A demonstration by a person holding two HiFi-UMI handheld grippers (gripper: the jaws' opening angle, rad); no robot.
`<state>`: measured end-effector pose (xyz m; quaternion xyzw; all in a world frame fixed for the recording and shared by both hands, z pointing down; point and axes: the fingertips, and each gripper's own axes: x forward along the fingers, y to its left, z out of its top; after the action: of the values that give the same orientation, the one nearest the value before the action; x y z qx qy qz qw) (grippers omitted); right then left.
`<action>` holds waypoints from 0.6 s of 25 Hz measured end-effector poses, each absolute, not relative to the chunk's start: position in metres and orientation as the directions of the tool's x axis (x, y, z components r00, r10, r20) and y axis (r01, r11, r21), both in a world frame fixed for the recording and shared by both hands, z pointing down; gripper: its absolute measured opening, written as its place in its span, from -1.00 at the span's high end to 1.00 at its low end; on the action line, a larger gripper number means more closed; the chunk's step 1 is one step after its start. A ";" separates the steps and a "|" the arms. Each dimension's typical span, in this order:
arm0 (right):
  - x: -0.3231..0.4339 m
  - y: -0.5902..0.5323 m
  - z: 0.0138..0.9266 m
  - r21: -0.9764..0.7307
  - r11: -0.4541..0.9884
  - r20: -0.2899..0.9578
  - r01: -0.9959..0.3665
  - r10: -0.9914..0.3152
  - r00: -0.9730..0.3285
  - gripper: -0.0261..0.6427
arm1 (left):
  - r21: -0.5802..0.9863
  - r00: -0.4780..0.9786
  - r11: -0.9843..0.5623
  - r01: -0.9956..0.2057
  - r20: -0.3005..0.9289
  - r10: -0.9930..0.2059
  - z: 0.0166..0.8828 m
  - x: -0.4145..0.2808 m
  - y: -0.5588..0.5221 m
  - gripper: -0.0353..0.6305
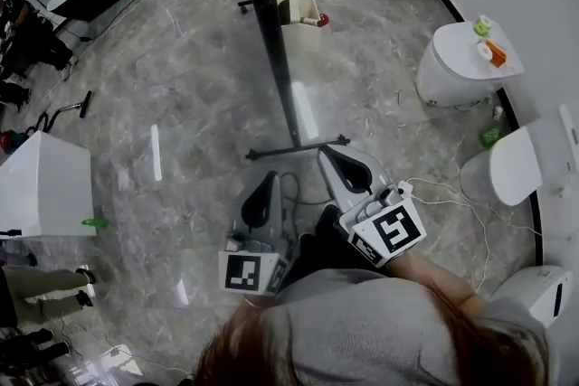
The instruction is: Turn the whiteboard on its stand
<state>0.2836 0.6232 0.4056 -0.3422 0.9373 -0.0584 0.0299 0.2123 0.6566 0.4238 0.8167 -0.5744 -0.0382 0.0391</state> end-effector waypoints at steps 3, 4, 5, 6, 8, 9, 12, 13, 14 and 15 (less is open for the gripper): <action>0.287 0.633 0.425 -0.161 0.757 0.030 -0.634 -0.638 -0.769 0.93 | 0.130 0.338 -0.335 -0.933 0.002 -0.941 0.428 0.219 0.661 0.89; 0.287 0.634 0.431 -0.178 0.758 0.047 -0.628 -0.631 -0.775 0.93 | 0.133 0.336 -0.332 -0.934 0.005 -0.942 0.428 0.221 0.661 0.89; 0.285 0.634 0.436 -0.196 0.761 0.063 -0.618 -0.619 -0.783 0.92 | 0.135 0.334 -0.330 -0.934 0.004 -0.943 0.427 0.223 0.660 0.89; 0.283 0.634 0.437 -0.211 0.768 0.075 -0.605 -0.605 -0.793 0.92 | 0.139 0.332 -0.328 -0.934 0.003 -0.943 0.427 0.224 0.659 0.89; 0.277 0.634 0.432 -0.219 0.786 0.082 -0.578 -0.576 -0.813 0.91 | 0.154 0.328 -0.323 -0.934 0.007 -0.945 0.427 0.227 0.658 0.89; 0.276 0.634 0.427 -0.216 0.794 0.077 -0.568 -0.566 -0.821 0.91 | 0.158 0.327 -0.321 -0.934 0.008 -0.945 0.427 0.229 0.658 0.89; 0.277 0.630 0.418 -0.194 0.808 0.065 -0.557 -0.555 -0.829 0.91 | 0.147 0.323 -0.319 -0.936 0.003 -0.946 0.425 0.237 0.656 0.89; 0.278 0.629 0.417 -0.184 0.809 0.067 -0.558 -0.556 -0.828 0.91 | 0.147 0.324 -0.320 -0.936 0.002 -0.946 0.424 0.239 0.655 0.89; 0.279 0.628 0.418 -0.183 0.808 0.070 -0.560 -0.557 -0.828 0.91 | 0.144 0.326 -0.323 -0.935 0.000 -0.945 0.423 0.242 0.655 0.89; 0.281 0.628 0.418 -0.190 0.807 0.073 -0.560 -0.557 -0.827 0.91 | 0.140 0.329 -0.327 -0.935 -0.003 -0.944 0.423 0.244 0.655 0.89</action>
<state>0.2807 0.6284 0.4181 -0.2937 0.9504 -0.1021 -0.0069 0.2440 0.6547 0.4229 0.8133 -0.5775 -0.0418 0.0566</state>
